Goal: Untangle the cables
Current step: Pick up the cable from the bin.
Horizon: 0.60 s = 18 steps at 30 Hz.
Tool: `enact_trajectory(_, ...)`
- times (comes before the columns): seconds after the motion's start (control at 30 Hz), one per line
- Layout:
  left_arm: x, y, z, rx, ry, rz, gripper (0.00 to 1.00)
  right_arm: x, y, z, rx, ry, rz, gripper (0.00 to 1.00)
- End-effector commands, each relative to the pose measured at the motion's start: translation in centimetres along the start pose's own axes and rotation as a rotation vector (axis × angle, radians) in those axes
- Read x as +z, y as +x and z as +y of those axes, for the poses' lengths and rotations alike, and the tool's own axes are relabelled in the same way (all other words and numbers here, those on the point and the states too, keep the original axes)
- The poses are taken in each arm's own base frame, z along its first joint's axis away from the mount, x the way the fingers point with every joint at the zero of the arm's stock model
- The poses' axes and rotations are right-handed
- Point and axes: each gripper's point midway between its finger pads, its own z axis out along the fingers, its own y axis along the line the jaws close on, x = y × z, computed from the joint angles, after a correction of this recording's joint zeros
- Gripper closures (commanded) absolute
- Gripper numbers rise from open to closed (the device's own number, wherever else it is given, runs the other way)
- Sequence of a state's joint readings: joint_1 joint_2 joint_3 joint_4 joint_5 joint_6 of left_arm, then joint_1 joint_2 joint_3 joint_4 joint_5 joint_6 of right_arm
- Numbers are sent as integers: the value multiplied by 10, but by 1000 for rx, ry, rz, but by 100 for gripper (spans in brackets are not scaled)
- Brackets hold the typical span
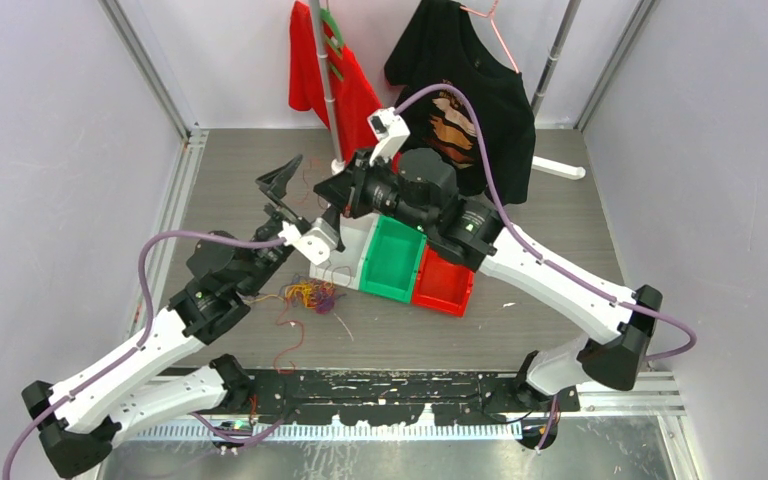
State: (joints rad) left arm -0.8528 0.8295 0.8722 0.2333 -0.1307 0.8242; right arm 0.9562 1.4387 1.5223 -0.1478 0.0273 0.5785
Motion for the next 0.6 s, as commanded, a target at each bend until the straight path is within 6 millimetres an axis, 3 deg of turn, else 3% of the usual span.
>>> enact_trajectory(0.0, -12, -14, 14, 7, -30, -50, 1, -28, -26, 32, 56, -117, -66, 99)
enact_trajectory(0.13, -18, -7, -2, -51, 87, 20, 0, -46, -24, 37, 67, -148, -57, 99)
enact_trajectory(0.23, -24, -7, -16, -111, 199, 60, 8, -58, -25, 37, 64, -150, -60, 99)
enact_trajectory(0.43, -28, -29, -29, -315, 326, 65, 21, -68, -18, 43, 101, -193, -41, 99)
enact_trajectory(0.57, -37, -46, -42, -369, 446, 21, 38, -72, -19, 50, 123, -232, -39, 99)
